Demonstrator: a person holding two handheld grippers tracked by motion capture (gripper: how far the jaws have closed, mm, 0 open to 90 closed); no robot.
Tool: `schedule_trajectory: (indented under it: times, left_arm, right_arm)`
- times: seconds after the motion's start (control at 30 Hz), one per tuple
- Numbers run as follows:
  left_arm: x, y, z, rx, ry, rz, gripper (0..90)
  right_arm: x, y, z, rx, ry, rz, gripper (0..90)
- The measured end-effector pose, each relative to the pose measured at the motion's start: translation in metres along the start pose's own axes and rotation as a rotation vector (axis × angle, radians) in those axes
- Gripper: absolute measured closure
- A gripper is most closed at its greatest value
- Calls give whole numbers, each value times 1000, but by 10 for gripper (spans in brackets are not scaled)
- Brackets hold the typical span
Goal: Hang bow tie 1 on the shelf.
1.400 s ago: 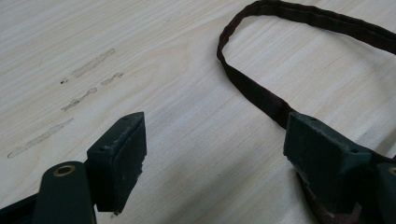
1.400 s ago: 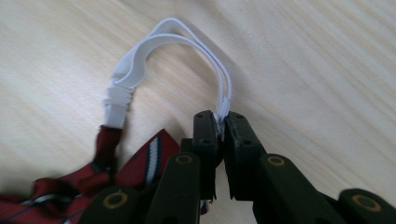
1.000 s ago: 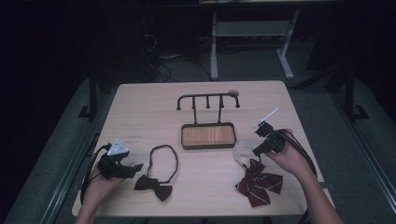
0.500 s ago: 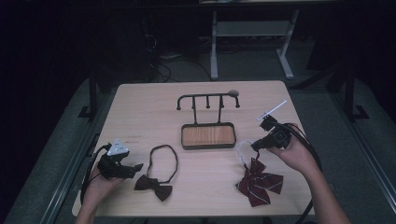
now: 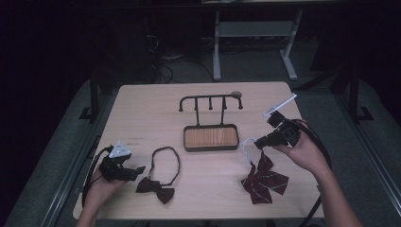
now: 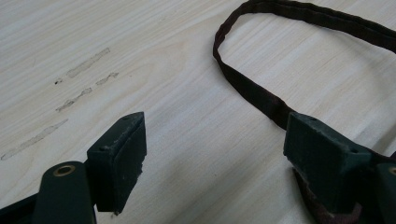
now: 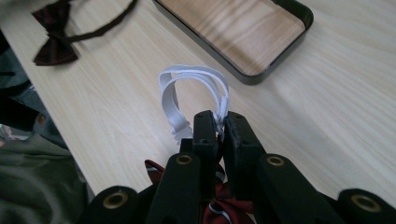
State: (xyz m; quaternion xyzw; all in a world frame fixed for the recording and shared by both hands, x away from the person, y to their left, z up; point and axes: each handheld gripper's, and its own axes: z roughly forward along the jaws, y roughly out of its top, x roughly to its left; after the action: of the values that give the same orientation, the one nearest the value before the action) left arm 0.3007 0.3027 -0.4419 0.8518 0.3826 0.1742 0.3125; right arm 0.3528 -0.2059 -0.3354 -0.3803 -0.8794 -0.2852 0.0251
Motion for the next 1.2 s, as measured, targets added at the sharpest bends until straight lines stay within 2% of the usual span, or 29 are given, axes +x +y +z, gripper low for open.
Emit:
schedule_trajectory:
  times: [0.47,0.8,1.2]
  left_arm:
    - [0,0,1,5,-1,8,217]
    - [0,0,0,1,-4,5,217]
    - [0,0,0,1,-7,5,217]
  right_arm:
    - [7,18,-25,-53,17,-29,833]
    - [7,36,-30,-65,18,-36,833]
    - [6,53,-35,-60,-5,-35,832]
